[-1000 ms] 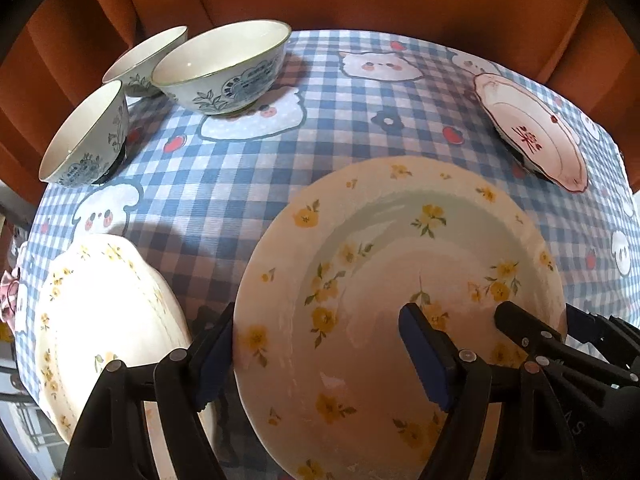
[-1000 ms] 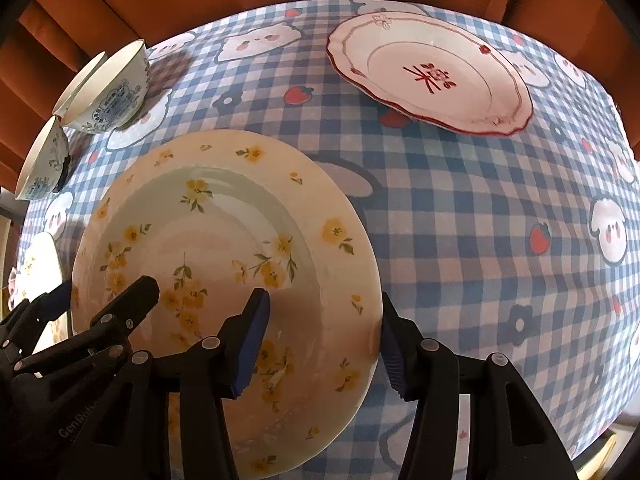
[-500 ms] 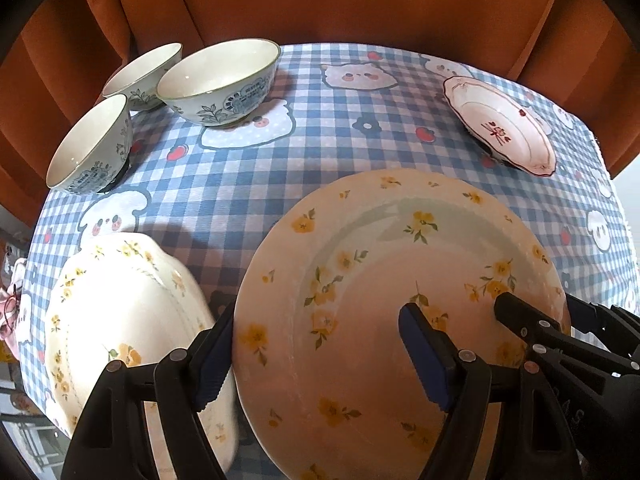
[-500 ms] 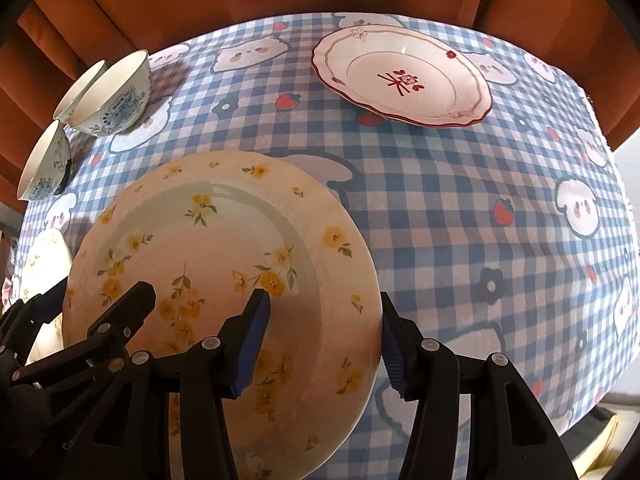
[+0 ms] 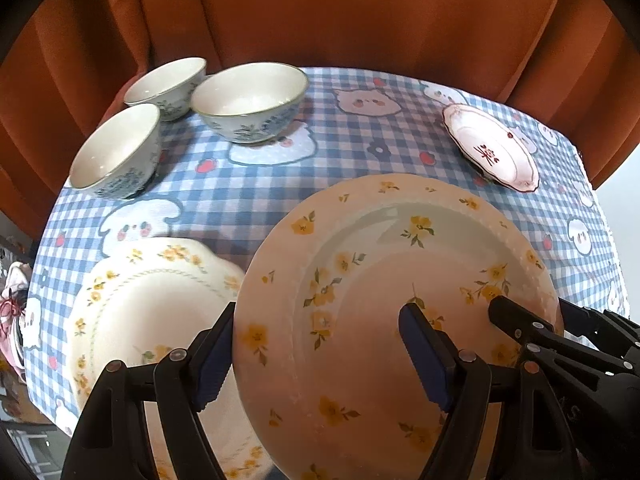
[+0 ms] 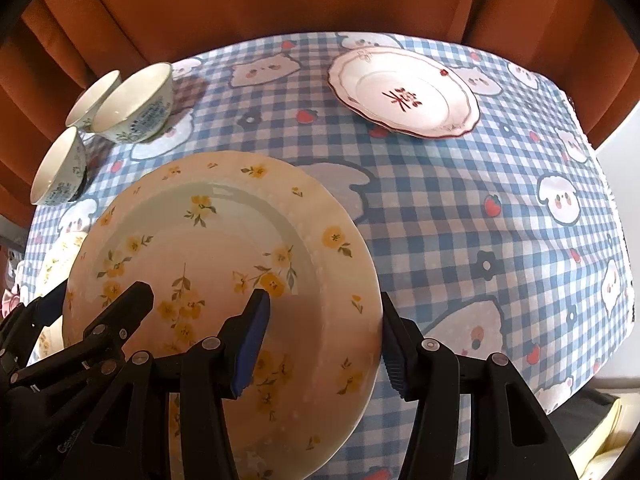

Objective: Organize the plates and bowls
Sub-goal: 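Lift the flat plate with the right gripper and carry it over the scalloped plate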

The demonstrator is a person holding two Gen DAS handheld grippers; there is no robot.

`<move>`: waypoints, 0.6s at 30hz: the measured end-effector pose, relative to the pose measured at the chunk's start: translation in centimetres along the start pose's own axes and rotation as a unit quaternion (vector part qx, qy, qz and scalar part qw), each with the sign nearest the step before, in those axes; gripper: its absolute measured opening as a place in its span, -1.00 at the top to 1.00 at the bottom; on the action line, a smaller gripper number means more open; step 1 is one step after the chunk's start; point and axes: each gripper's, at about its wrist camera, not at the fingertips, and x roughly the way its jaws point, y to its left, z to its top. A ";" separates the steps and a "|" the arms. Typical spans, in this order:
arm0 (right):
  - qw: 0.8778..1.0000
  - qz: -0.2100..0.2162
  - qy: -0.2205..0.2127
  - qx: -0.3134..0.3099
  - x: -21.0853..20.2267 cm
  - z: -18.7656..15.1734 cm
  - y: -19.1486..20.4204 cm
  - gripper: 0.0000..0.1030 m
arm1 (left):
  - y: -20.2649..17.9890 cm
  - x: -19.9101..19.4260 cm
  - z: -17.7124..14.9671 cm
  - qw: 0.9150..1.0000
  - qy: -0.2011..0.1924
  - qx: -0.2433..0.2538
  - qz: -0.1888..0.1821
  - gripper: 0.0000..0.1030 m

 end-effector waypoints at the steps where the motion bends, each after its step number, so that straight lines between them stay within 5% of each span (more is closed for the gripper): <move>1: 1.000 0.000 -0.001 -0.002 -0.1 0.0 0.3 -0.10 | 0.4 -0.1 0.0 1.000 -0.001 -0.001 0.000 -0.53; 18: 1.000 -0.005 0.002 -0.029 -0.9 -1.6 8.7 -0.10 | 8.6 -1.9 -2.3 0.999 0.001 -0.034 -0.004 -0.53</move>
